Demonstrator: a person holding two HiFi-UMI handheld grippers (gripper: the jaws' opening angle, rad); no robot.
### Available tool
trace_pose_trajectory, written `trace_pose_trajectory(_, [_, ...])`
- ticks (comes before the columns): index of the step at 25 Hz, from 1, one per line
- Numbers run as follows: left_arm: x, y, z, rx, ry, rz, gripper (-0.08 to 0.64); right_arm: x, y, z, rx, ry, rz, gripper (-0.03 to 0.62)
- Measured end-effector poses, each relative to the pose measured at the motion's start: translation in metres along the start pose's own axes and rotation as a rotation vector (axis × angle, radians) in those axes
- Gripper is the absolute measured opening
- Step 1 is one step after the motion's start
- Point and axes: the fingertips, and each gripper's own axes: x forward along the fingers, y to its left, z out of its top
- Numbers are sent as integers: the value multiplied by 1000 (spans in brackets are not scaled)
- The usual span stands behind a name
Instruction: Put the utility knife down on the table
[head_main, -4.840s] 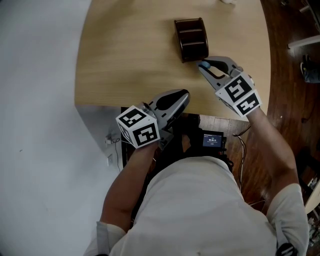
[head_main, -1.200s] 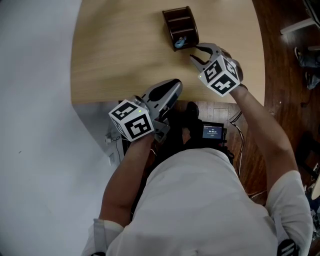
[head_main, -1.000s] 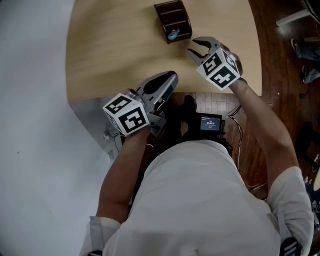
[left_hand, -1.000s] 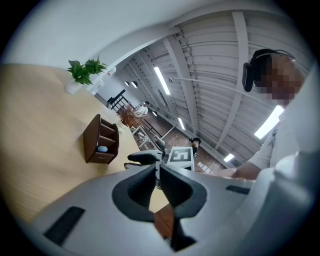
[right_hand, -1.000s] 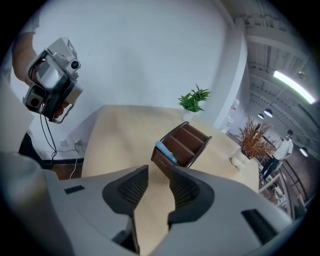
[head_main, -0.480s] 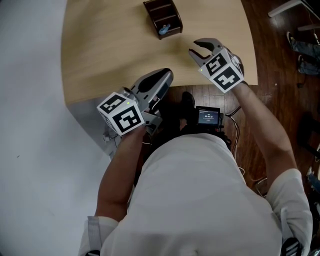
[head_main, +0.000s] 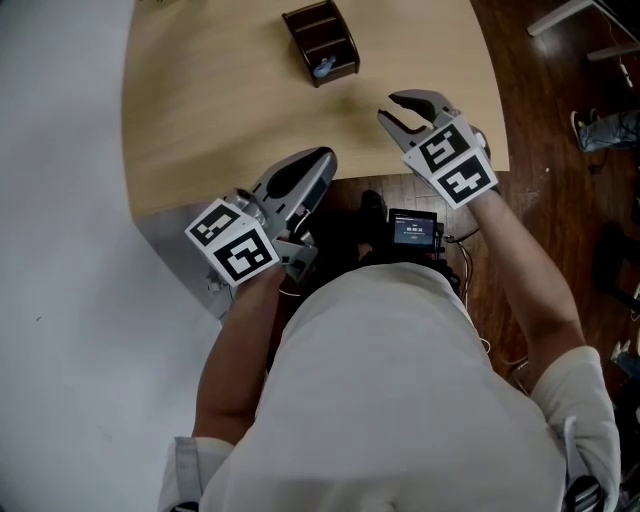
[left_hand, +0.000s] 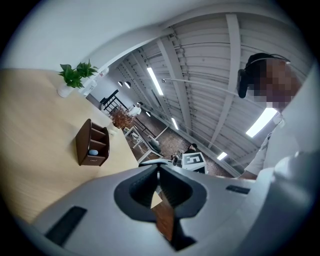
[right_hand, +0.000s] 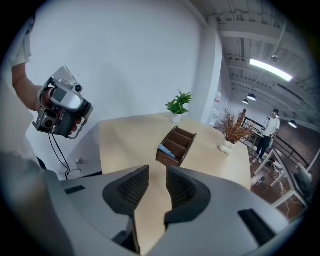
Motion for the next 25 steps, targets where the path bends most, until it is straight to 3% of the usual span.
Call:
trace_pose_trajectory(12, [-21, -19, 7, 22, -35, -13, 5, -45, 13, 16, 114, -84, -29, 2])
trace_pose_trajectory(25, [-35, -41, 3, 47, -30, -49, 5, -88, 17, 24, 319, -197, -11, 2])
